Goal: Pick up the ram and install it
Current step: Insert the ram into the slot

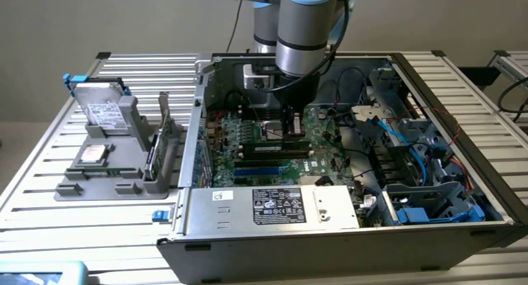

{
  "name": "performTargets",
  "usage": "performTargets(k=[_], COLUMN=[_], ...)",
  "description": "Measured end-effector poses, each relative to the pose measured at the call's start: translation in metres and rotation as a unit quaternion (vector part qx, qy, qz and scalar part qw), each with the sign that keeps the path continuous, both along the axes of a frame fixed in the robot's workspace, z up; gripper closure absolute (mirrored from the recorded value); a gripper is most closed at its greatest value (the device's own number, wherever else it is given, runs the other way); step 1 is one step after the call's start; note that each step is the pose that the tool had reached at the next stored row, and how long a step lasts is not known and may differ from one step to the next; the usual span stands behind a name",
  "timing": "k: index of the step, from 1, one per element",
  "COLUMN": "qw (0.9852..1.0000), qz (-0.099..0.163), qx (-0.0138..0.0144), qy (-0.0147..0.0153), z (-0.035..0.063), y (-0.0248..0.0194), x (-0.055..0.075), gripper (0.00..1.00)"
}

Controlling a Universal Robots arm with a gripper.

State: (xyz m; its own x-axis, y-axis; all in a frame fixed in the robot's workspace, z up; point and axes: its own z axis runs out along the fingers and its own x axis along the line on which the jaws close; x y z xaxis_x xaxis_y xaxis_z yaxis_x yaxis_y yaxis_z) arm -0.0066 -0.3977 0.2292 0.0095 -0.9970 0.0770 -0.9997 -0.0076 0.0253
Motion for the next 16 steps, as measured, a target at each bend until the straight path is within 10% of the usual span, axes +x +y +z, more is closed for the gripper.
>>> performTargets(k=[16], qw=[1.0000], qz=[0.000], qx=[0.0000], qy=[-0.0001], z=[-0.0020], y=[-0.0002], x=[-0.0004], gripper=[0.86])
